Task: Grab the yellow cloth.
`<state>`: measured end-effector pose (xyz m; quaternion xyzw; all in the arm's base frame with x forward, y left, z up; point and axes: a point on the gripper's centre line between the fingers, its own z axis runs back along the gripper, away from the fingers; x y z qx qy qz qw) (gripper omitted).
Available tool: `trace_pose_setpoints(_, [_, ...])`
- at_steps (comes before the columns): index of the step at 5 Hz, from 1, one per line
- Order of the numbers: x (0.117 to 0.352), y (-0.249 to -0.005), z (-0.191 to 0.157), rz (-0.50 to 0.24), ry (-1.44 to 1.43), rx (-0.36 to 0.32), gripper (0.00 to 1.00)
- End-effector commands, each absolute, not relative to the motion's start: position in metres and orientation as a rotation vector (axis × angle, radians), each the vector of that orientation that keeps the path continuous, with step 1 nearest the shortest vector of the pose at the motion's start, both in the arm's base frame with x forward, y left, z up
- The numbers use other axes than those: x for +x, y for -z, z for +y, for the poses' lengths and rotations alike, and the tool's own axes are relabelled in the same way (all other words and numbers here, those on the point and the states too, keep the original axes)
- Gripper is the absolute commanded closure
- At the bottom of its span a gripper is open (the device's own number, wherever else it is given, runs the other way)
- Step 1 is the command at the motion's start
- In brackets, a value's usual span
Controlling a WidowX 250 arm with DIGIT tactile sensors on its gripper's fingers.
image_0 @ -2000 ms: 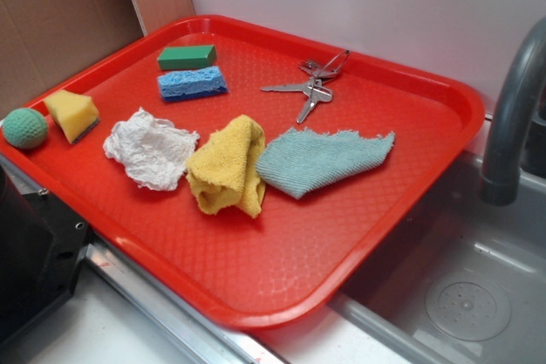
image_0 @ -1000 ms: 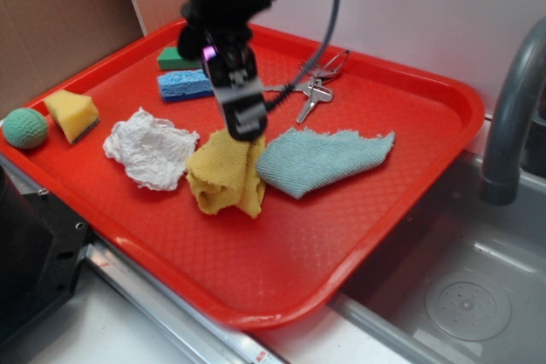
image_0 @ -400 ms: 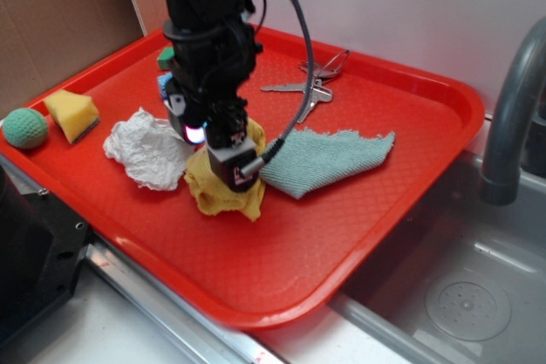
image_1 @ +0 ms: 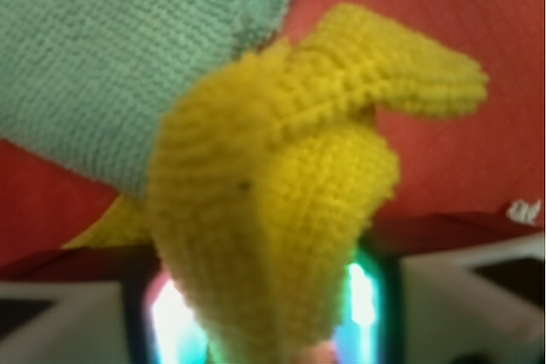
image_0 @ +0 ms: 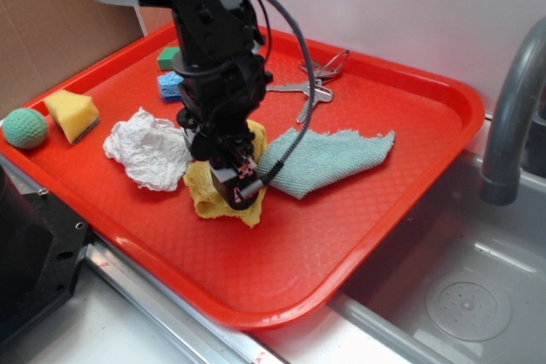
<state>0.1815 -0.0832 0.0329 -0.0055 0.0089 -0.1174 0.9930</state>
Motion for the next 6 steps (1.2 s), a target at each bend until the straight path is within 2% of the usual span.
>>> trace_pose_setpoints(1, [0.183,-0.131,-0.058,0.002,0.117,-0.01,1.0])
trace_pose_setpoints(2, [0.179,-0.175,-0.047,-0.004,0.042,0.028,1.0])
trace_pose_setpoints(3, [0.173,-0.205,-0.027,-0.052,-0.044,0.031,1.0])
trace_pose_setpoints(5, [0.179,-0.229,0.017,-0.149,-0.166,-0.025,1.0])
trace_pose_setpoints(6, [0.205,-0.218,0.022,-0.186,-0.092,0.083,1.0])
